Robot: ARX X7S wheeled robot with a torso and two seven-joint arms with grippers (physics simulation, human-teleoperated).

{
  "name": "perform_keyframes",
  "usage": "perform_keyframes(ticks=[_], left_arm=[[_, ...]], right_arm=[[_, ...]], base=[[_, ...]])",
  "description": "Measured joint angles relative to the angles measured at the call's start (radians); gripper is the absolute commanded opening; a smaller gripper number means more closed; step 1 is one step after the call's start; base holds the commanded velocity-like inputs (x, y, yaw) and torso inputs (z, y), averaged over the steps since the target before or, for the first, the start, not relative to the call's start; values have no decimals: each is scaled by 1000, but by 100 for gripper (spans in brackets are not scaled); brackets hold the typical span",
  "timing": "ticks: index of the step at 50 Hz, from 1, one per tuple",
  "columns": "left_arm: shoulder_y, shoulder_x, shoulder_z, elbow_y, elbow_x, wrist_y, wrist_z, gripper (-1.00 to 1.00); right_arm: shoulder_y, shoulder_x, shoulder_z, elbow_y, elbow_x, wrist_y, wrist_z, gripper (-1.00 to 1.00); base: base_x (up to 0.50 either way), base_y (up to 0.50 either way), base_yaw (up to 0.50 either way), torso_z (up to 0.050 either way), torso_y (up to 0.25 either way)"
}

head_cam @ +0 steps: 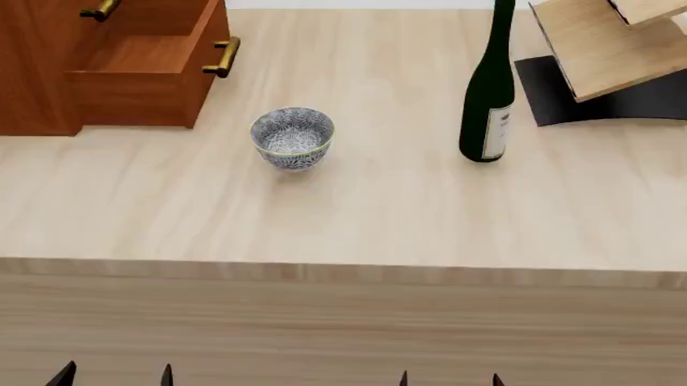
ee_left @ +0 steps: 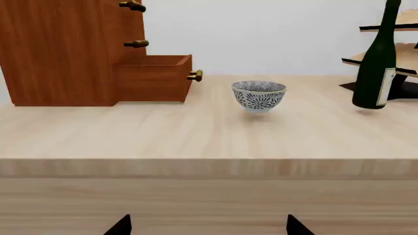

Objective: Put the bowl in the bottom drawer of the cabinet.

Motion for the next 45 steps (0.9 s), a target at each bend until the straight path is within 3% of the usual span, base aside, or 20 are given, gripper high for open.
perform_keyframes(ticks=[11, 45], left_arm=[[6, -24, 27, 3, -9, 7, -25, 100], [6, -86, 98, 70, -67, -37, -64, 100]], right_arm=[[-5, 22, -25, -14, 13, 3, 29, 100], [9, 80, -92, -66, 35, 56, 125, 100]], base=[[0, 0, 0, 0, 0], [0, 0, 0, 50, 0]])
